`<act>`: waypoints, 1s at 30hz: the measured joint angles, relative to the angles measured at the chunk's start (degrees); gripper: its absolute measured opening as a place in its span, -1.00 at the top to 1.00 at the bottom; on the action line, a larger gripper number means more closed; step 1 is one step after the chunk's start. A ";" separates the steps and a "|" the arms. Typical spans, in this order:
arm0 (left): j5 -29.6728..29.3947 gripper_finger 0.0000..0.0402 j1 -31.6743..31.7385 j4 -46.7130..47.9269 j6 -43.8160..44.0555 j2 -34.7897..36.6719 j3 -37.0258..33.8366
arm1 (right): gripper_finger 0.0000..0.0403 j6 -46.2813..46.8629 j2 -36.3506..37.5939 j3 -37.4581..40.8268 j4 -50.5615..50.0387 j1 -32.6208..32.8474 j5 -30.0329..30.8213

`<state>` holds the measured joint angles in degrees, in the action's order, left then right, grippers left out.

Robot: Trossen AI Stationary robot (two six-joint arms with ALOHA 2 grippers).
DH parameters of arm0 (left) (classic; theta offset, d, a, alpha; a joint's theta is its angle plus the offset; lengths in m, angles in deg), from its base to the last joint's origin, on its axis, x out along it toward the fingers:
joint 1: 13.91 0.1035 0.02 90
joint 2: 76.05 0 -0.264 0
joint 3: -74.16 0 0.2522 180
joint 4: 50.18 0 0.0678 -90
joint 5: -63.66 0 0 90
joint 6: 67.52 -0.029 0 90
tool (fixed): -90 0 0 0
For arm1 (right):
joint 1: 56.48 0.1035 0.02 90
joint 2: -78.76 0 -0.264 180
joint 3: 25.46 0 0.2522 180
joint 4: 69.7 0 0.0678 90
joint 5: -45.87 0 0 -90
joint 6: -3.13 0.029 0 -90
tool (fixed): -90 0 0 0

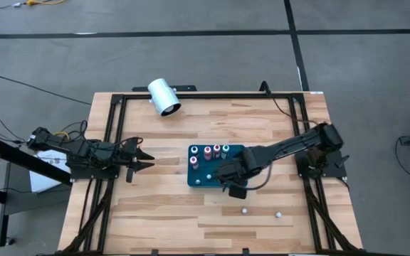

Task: Pick & Place food coloring
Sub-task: Put the small dark green food coloring bottle into the blue bin

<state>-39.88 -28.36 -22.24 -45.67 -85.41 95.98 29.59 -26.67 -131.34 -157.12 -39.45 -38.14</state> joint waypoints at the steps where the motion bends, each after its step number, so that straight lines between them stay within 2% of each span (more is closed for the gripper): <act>1: -0.03 0.39 0.00 0.17 0.34 0.07 0.00 | 0.41 1.12 1.60 1.84 1.13 0.30 0.00; 6: -0.18 0.39 0.00 -0.30 0.64 0.11 0.00 | 0.41 7.07 10.18 11.82 7.53 3.23 -0.04; 15: -0.46 0.39 0.02 -1.64 0.40 0.13 0.00 | 0.41 20.97 22.30 23.87 8.43 13.63 0.03; 20: -0.52 0.39 0.02 -1.67 1.35 0.13 0.00 | 0.41 25.85 25.39 27.53 7.97 20.60 0.42; 26: -0.61 0.39 0.04 -1.65 2.86 0.13 0.00 | 0.41 26.87 25.64 28.97 7.94 28.08 0.42; 30: -0.61 0.39 0.04 -1.64 2.90 0.13 0.00 | 0.41 30.75 25.56 30.63 8.04 32.78 0.20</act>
<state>-40.49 -28.32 -23.89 -42.77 -85.28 95.98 60.34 -1.11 -100.71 -149.08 -6.67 -37.94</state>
